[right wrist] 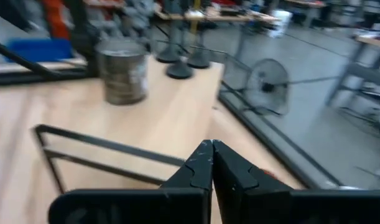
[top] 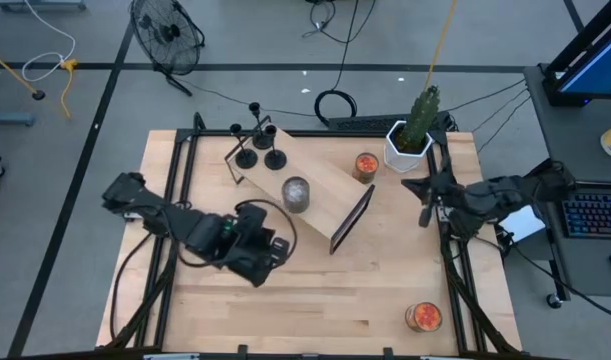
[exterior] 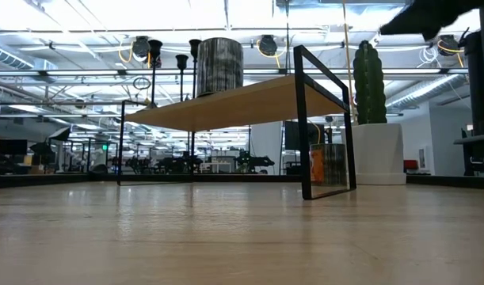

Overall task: Pick & Place candle stick holders
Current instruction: Put the top orange scented candle aligned with the brown scented candle on the shelf

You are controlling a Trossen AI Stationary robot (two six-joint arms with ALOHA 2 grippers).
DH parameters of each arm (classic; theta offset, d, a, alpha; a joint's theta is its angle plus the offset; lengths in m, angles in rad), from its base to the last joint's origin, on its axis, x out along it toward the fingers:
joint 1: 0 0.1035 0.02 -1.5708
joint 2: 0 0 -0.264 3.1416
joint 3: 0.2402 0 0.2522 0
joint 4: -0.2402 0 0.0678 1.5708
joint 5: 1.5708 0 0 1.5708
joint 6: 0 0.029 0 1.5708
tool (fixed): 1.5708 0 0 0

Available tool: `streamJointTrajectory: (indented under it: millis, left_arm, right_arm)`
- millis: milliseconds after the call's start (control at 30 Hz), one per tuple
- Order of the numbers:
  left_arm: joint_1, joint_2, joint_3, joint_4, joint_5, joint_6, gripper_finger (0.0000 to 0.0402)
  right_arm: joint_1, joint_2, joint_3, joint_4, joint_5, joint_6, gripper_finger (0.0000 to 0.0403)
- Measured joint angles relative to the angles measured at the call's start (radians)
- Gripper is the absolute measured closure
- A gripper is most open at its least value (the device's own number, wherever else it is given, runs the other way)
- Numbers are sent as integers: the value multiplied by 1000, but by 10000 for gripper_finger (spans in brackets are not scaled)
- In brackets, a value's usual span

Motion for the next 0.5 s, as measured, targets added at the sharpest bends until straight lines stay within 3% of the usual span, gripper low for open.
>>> streamJointTrajectory:
  millis: [300,500]
  left_arm:
    - [-68,-36,0,-239,-88,-123,395]
    - [-79,-99,-41,-272,-158,-113,398]
  right_arm:
    - [-137,308,324,-293,19,131,403]
    - [-276,482,483,-491,-94,141,403]
